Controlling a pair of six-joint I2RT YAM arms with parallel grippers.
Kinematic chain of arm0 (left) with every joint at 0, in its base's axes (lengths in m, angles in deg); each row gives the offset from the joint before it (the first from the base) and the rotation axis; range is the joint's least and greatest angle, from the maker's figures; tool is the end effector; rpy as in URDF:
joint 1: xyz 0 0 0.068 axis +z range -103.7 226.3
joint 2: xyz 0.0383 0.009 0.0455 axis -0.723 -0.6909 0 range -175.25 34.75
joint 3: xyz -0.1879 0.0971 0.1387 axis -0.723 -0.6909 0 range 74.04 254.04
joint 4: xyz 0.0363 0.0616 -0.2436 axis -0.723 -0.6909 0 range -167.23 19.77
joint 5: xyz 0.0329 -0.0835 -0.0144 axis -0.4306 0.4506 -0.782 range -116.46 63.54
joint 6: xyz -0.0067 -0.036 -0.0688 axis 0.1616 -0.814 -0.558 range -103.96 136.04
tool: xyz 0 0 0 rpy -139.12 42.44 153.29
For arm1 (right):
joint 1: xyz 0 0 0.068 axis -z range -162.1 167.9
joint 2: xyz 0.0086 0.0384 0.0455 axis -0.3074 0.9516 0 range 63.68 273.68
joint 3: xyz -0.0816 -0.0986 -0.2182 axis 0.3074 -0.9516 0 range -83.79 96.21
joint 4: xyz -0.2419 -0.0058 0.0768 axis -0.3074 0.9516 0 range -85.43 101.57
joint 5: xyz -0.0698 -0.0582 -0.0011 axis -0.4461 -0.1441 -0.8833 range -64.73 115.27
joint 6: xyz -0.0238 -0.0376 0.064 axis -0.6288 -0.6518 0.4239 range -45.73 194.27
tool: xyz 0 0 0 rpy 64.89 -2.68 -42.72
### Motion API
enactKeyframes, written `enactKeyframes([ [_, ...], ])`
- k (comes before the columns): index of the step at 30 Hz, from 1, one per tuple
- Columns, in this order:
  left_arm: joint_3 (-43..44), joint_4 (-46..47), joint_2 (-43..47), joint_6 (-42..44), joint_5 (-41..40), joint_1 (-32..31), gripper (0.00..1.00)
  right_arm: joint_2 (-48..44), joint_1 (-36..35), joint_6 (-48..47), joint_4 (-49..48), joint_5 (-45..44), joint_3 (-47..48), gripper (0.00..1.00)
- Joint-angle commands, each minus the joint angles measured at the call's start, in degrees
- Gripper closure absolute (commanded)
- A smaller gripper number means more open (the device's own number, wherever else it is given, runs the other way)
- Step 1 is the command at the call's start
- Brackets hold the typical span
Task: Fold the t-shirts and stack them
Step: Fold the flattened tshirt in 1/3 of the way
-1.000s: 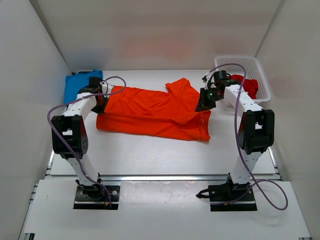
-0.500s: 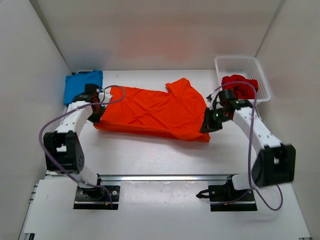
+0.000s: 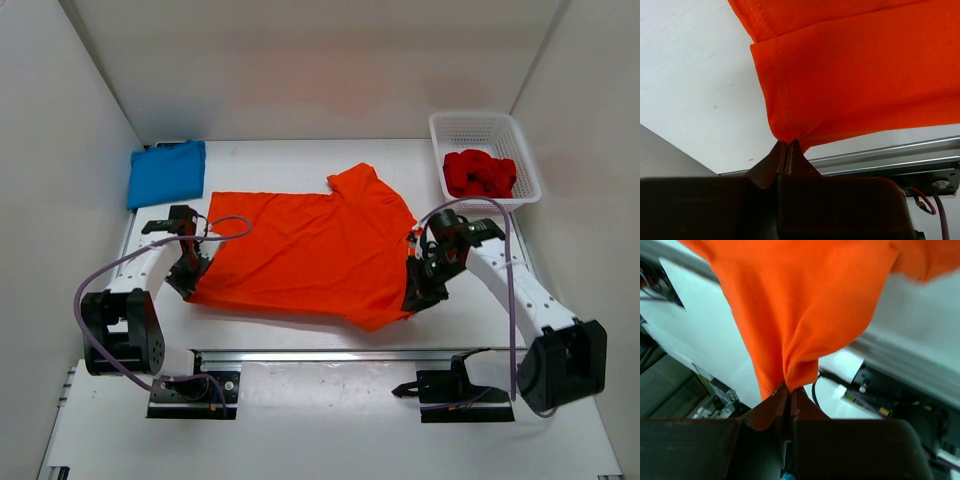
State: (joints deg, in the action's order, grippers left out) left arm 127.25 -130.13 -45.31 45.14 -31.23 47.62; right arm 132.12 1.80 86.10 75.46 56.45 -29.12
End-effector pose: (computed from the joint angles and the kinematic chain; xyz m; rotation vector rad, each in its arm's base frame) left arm 0.2242 0.0107 0.1597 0.7417 3.0152 0.1480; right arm 0.1702 0.0851 0.2114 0.1501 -2.9792 -0.8410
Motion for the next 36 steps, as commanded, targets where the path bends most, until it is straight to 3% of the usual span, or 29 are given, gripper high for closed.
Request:
enactKeyframes([
  [1,-0.04,4.43,0.69,-0.80,-3.30,0.08,1.00,6.15,0.71,-1.28,-4.27,-2.34,7.54,1.00],
  [9,4.87,12.70,-5.72,-2.82,-8.06,-0.53,1.00,23.28,2.74,-5.77,-13.84,-6.74,24.84,1.00],
  [15,5.94,17.18,-10.91,-3.79,-8.49,-0.53,1.00,35.08,1.59,-6.91,-14.03,-9.12,35.31,1.00],
  [23,9.71,20.96,-13.73,-6.34,-9.64,-0.62,1.00,38.87,6.69,-5.86,-15.69,-5.00,37.09,0.99],
  [28,11.30,21.84,-14.78,-6.78,-9.46,-3.52,1.00,40.01,5.99,-6.13,-15.78,-6.04,36.64,1.00],
  [36,7.97,24.47,-15.31,-5.90,-11.48,-4.31,1.00,39.57,7.74,-5.60,-16.31,-5.43,34.54,0.99],
])
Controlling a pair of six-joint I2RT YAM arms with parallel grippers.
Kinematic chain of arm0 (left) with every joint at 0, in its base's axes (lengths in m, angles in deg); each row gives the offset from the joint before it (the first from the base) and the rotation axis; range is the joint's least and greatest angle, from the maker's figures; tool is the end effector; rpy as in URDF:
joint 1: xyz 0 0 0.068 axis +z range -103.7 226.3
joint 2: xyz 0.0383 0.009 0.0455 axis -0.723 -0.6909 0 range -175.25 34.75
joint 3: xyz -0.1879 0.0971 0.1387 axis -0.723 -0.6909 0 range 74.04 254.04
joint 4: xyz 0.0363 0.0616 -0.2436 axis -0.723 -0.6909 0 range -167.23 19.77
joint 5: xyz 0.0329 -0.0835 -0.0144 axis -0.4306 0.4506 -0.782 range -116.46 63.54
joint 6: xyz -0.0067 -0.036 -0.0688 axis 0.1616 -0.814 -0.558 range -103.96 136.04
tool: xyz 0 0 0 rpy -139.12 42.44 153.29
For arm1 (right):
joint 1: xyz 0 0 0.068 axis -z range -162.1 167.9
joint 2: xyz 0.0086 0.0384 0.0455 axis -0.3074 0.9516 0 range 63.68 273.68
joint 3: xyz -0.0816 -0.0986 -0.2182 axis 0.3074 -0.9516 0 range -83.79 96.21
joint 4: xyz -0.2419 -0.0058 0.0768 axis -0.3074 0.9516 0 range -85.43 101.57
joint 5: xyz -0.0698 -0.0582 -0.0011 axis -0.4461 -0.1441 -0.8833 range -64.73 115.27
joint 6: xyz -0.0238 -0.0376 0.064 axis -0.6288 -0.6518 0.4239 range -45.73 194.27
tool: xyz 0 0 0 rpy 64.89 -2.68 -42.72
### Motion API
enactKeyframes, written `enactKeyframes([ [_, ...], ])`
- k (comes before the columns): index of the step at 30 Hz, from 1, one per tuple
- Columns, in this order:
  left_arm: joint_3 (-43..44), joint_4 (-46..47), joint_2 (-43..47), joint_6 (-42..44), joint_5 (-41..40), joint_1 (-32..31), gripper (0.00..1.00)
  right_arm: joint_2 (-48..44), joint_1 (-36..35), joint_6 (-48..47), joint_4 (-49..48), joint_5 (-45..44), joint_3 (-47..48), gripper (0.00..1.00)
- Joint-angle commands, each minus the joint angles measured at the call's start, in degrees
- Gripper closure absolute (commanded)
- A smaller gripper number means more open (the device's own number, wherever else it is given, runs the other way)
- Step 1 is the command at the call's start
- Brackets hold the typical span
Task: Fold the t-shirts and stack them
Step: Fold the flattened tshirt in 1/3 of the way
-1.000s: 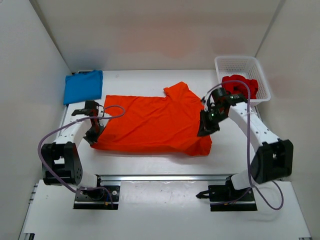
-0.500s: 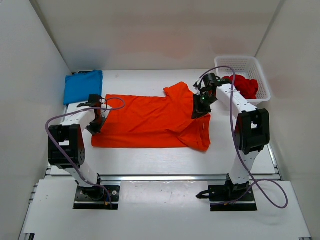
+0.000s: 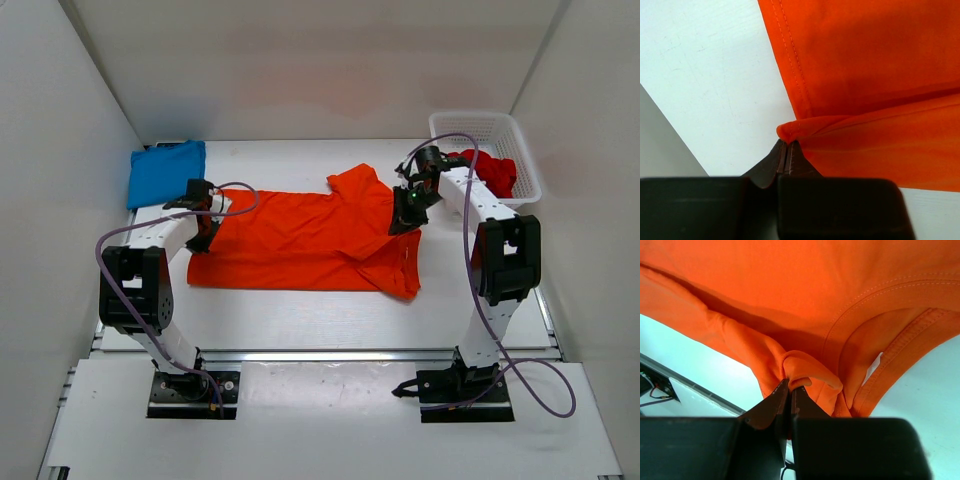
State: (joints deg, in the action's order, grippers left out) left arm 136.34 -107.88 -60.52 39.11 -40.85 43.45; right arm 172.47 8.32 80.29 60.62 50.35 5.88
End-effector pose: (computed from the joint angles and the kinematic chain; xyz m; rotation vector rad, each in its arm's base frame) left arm 0.3201 0.0006 0.1467 0.5733 2.7628 0.4352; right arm 0.3663 0.0905 0.1932 -0.1723 2.8647 0.6827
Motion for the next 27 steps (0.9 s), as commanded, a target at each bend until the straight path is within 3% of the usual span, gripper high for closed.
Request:
enactKeyframes([
  [1,-0.70,2.05,0.08,-0.30,-2.21,-0.14,1.00,-0.51,1.67,0.39,-1.82,1.72,0.06,1.00],
  [4,0.10,2.84,-0.80,-1.01,-2.65,-0.22,0.99,0.98,1.76,0.83,-2.26,3.82,1.82,0.90],
  [6,1.41,2.49,-1.76,-1.27,-3.10,-0.22,0.84,2.56,1.76,1.18,-2.70,5.58,3.67,0.72],
  [9,3.52,-0.04,-2.38,-1.97,-2.84,0.21,0.22,4.84,0.71,1.19,-1.83,6.21,8.32,0.56],
  [11,5.80,-3.02,-2.56,-3.12,-1.97,1.09,0.12,3.89,0.88,1.18,-0.95,5.77,9.30,0.50],
  [13,8.44,-8.03,-1.42,-4.52,0.84,2.32,0.11,0.47,1.15,0.83,-0.59,4.02,6.95,0.48],
  [19,5.04,-18.68,-0.10,-6.19,6.22,4.42,0.12,-21.13,0.98,1.71,-2.61,-5.02,-17.31,0.50],
  [21,2.92,-19.04,-0.88,-7.60,7.53,5.75,0.14,-25.27,-2.00,2.76,-4.54,-6.88,-26.26,0.51],
  [24,2.03,-18.95,-2.90,-9.09,10.78,7.24,0.15,-28.89,-8.85,5.31,-6.82,-13.29,-32.69,0.47],
  [27,2.30,-18.16,-4.49,-10.06,12.72,6.54,0.15,-31.00,-10.46,9.96,-10.77,-17.60,-37.09,0.47],
])
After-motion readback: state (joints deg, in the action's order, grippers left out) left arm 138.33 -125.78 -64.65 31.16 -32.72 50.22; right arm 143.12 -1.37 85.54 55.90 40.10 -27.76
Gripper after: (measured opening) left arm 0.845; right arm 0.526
